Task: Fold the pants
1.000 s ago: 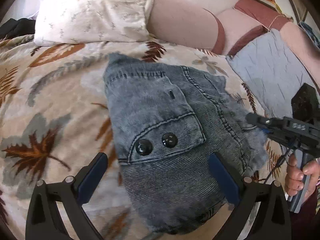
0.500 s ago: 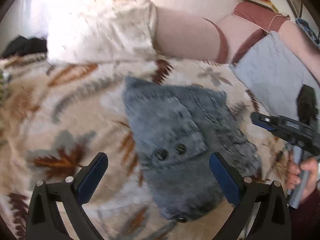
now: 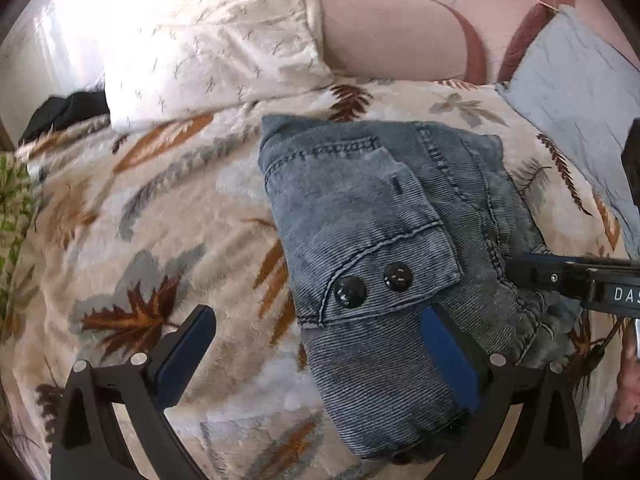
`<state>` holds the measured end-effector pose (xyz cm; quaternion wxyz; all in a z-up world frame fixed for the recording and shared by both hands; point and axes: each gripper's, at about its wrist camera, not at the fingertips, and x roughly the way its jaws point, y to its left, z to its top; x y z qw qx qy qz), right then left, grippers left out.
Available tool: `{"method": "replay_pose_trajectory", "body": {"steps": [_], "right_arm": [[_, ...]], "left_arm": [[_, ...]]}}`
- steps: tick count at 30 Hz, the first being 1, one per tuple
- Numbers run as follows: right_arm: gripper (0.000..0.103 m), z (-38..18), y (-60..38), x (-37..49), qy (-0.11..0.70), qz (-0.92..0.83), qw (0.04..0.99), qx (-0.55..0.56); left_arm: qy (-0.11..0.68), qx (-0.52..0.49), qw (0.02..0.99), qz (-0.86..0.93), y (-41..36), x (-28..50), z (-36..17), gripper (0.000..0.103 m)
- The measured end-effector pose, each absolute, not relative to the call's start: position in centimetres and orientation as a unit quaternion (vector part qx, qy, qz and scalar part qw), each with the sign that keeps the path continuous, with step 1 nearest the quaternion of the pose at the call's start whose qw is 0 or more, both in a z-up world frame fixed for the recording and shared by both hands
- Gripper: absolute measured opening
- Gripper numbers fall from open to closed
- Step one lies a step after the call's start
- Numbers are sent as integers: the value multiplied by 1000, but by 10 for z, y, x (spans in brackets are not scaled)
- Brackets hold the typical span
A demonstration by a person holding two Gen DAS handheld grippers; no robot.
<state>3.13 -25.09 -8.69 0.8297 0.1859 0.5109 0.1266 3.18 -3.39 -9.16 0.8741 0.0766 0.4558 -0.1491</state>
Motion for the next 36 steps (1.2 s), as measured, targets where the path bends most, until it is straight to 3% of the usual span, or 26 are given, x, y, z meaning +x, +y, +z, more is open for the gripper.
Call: {"method": "replay_pose_trajectory", "body": {"steps": [9, 11, 14, 15, 17, 20, 26, 36], "right_arm": [[25, -94, -250, 30, 515, 118, 830, 180], [34, -93, -252, 29, 507, 132, 829, 195], [36, -82, -253, 26, 498, 142, 834, 193], [39, -77, -255, 24, 493, 149, 834, 199], [57, -63, -266, 17, 466, 158, 843, 216], [74, -45, -292, 7, 415, 128, 869, 238], [76, -59, -338, 15, 432, 65, 844, 311], [75, -81, -348, 26, 487, 74, 800, 341]], "left_arm": [[468, 97, 870, -120, -45, 35, -102, 103], [480, 93, 865, -114, -45, 38, -95, 103], [476, 97, 866, -117, -44, 32, -76, 103], [459, 96, 874, -125, -42, 27, -67, 103], [413, 92, 895, -137, -38, 17, -44, 103], [401, 75, 902, -140, -33, 20, -25, 103], [465, -19, 874, -141, -17, 50, -36, 103], [507, -34, 849, -140, -10, 67, -63, 103]]}}
